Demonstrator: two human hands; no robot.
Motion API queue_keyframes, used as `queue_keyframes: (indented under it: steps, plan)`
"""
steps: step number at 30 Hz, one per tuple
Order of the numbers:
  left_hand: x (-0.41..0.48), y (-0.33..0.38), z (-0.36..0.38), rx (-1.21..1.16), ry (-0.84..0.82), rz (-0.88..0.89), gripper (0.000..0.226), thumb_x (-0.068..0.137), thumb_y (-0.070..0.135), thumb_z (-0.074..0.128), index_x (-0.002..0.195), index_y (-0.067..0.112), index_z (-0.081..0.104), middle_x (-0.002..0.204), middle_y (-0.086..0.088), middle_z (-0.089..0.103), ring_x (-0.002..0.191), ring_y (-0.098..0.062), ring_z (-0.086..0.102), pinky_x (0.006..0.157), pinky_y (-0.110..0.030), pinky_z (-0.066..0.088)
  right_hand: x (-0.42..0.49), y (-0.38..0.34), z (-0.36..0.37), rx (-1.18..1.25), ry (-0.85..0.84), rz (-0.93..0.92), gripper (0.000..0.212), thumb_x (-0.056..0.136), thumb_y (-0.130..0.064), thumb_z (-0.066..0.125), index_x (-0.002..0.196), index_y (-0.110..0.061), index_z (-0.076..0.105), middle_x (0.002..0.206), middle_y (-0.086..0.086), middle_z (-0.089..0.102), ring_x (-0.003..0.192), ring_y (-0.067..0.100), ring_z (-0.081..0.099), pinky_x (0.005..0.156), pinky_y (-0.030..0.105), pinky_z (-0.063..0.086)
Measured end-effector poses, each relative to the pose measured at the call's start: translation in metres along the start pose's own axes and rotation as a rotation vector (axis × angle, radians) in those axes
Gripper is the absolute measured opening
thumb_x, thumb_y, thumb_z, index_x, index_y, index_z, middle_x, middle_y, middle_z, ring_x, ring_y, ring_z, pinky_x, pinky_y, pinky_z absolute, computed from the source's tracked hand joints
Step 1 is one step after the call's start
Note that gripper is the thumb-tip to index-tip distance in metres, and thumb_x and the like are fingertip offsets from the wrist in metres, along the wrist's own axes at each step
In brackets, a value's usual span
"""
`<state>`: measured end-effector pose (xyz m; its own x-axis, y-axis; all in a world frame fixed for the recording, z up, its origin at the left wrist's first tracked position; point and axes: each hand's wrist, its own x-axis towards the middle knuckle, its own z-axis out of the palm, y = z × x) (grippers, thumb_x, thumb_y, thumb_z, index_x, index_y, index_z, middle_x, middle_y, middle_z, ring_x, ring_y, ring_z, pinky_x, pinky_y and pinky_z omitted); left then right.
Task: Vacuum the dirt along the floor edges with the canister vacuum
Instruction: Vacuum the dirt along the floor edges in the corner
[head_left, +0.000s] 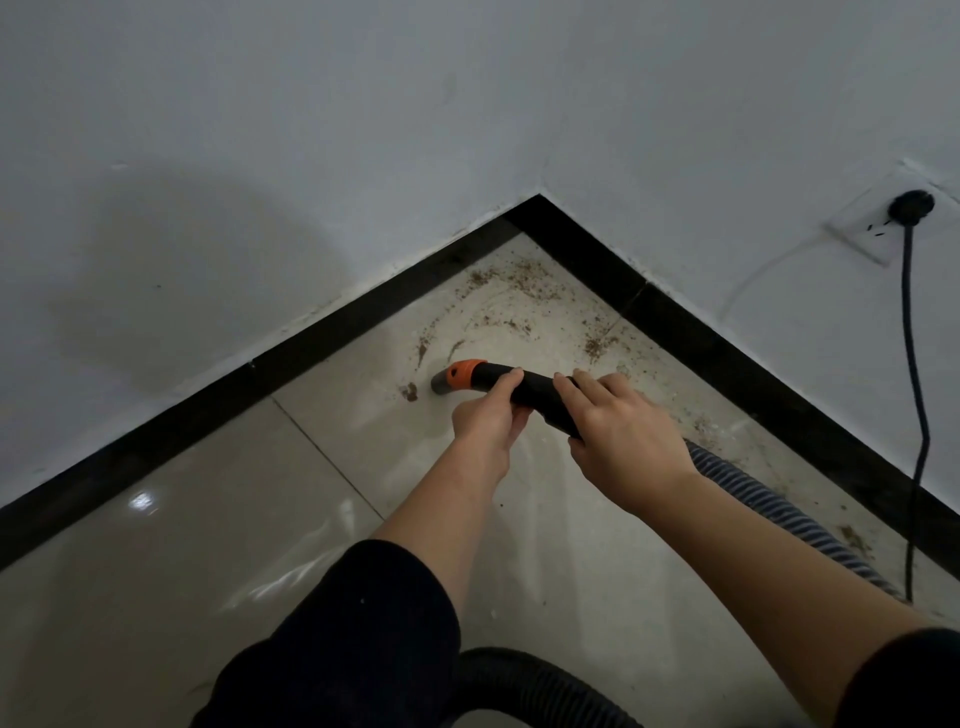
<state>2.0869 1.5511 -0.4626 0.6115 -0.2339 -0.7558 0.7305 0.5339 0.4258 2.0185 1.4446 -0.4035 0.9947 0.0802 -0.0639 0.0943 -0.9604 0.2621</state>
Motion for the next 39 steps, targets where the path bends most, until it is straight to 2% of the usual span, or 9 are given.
queue_keyframes:
  steps: [4, 7, 10, 14, 21, 26, 32, 36, 39]
  plan:
    - [-0.003, 0.003, -0.002, -0.008, 0.01, 0.008, 0.04, 0.088, 0.014, 0.072, 0.12, -0.005, 0.059, 0.11, -0.02, 0.069, 0.08, -0.014, 0.068, 0.074, -0.021, 0.055, 0.0, -0.003, -0.001, 0.009, 0.031, -0.008, 0.061, 0.077, -0.014, 0.073, 0.134, -0.006, 0.053, 0.117, 0.008, 0.063, 0.093, 0.027, 0.06, 0.069, 0.035, 0.053]
    - [-0.005, 0.004, -0.005, -0.009, 0.017, 0.013, 0.038, 0.088, 0.014, 0.072, 0.119, -0.004, 0.059, 0.109, -0.019, 0.069, 0.08, -0.014, 0.068, 0.076, -0.021, 0.054, 0.0, -0.005, 0.001, 0.005, 0.074, -0.013, 0.064, 0.067, -0.013, 0.08, 0.127, -0.005, 0.059, 0.107, 0.008, 0.066, 0.083, 0.027, 0.061, 0.062, 0.034, 0.053]
    - [-0.006, 0.004, -0.009, -0.014, 0.032, 0.019, 0.039, 0.087, 0.013, 0.072, 0.119, -0.005, 0.059, 0.109, -0.019, 0.069, 0.081, -0.014, 0.068, 0.074, -0.02, 0.055, 0.0, -0.008, 0.004, 0.015, 0.09, -0.033, 0.063, 0.066, -0.012, 0.08, 0.126, -0.004, 0.059, 0.107, 0.009, 0.066, 0.082, 0.027, 0.061, 0.064, 0.035, 0.054]
    - [-0.01, 0.005, -0.015, -0.02, 0.046, 0.016, 0.042, 0.087, 0.015, 0.073, 0.121, -0.004, 0.058, 0.109, -0.018, 0.069, 0.079, -0.013, 0.067, 0.063, -0.016, 0.055, -0.001, -0.012, 0.005, 0.017, 0.11, -0.052, 0.063, 0.066, -0.012, 0.08, 0.126, -0.004, 0.059, 0.11, 0.01, 0.066, 0.083, 0.027, 0.061, 0.065, 0.035, 0.055]
    - [-0.016, 0.008, -0.021, -0.026, 0.064, 0.024, 0.044, 0.087, 0.014, 0.072, 0.124, -0.004, 0.057, 0.11, -0.018, 0.067, 0.075, -0.011, 0.065, 0.059, -0.015, 0.054, 0.0, -0.016, 0.006, 0.031, 0.144, -0.077, 0.065, 0.062, -0.011, 0.082, 0.123, -0.002, 0.061, 0.106, 0.011, 0.067, 0.08, 0.028, 0.061, 0.062, 0.036, 0.055]
    - [-0.018, 0.009, -0.023, -0.04, 0.069, 0.022, 0.043, 0.087, 0.014, 0.073, 0.123, -0.004, 0.057, 0.108, -0.018, 0.068, 0.077, -0.012, 0.065, 0.073, -0.019, 0.054, -0.001, -0.019, 0.005, 0.031, 0.124, -0.081, 0.064, 0.069, -0.01, 0.077, 0.129, -0.002, 0.057, 0.11, 0.011, 0.065, 0.085, 0.029, 0.06, 0.067, 0.039, 0.056]
    - [-0.02, 0.012, -0.029, -0.048, 0.082, 0.034, 0.044, 0.087, 0.014, 0.073, 0.124, -0.004, 0.057, 0.11, -0.018, 0.068, 0.075, -0.011, 0.066, 0.062, -0.016, 0.055, -0.001, -0.026, 0.004, 0.021, 0.174, -0.1, 0.066, 0.06, -0.01, 0.083, 0.122, -0.001, 0.062, 0.105, 0.011, 0.067, 0.079, 0.029, 0.062, 0.061, 0.034, 0.053]
    - [-0.023, 0.014, -0.033, -0.059, 0.079, 0.037, 0.041, 0.088, 0.014, 0.072, 0.122, -0.004, 0.058, 0.11, -0.019, 0.068, 0.078, -0.012, 0.066, 0.076, -0.02, 0.055, 0.001, -0.03, 0.004, 0.018, 0.184, -0.118, 0.068, 0.059, -0.012, 0.084, 0.123, -0.002, 0.062, 0.104, 0.01, 0.067, 0.078, 0.028, 0.062, 0.061, 0.033, 0.053]
    - [-0.025, 0.016, -0.036, -0.062, 0.078, 0.043, 0.04, 0.088, 0.014, 0.071, 0.121, -0.004, 0.058, 0.11, -0.019, 0.068, 0.078, -0.012, 0.065, 0.079, -0.021, 0.054, 0.002, -0.032, 0.003, 0.024, 0.195, -0.123, 0.068, 0.059, -0.011, 0.084, 0.123, -0.002, 0.061, 0.104, 0.009, 0.067, 0.078, 0.027, 0.061, 0.061, 0.033, 0.053]
